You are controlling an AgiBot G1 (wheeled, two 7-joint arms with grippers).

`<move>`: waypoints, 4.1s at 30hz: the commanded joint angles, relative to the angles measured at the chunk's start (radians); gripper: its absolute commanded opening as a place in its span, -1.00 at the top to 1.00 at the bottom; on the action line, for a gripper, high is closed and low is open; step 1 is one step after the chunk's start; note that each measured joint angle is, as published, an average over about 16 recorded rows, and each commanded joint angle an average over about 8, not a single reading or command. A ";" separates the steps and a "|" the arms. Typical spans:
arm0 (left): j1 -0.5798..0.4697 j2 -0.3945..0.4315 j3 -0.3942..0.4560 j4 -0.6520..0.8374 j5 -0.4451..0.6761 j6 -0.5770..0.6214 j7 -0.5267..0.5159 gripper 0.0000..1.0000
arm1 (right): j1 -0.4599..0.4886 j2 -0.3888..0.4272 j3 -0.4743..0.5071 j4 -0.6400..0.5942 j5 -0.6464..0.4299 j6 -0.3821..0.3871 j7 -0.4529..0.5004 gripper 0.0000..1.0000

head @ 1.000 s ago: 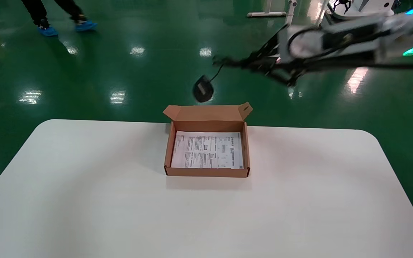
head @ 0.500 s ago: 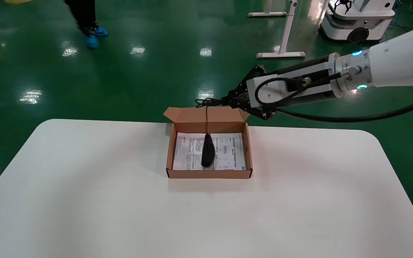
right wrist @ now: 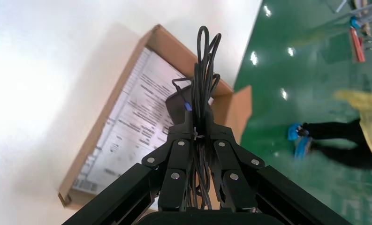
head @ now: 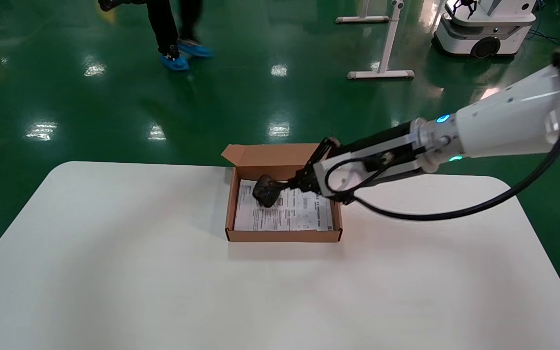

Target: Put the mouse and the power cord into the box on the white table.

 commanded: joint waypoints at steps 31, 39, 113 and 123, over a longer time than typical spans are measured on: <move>-0.003 0.002 0.041 0.003 0.053 0.091 -0.019 1.00 | -0.069 -0.031 -0.050 0.066 -0.015 0.043 0.045 -1.00; 0.024 0.019 0.045 -0.001 0.054 0.108 -0.036 1.00 | -0.030 -0.004 -0.040 0.051 0.009 0.043 0.054 -1.00; 0.561 0.164 0.035 -0.230 -0.060 -0.007 -0.129 -1.00 | 0.031 0.415 0.007 0.078 0.085 -0.088 0.218 -1.00; 0.684 0.042 -0.090 -0.409 -0.163 0.035 -0.224 -1.00 | -0.122 0.470 0.086 0.292 0.222 -0.091 0.394 -1.00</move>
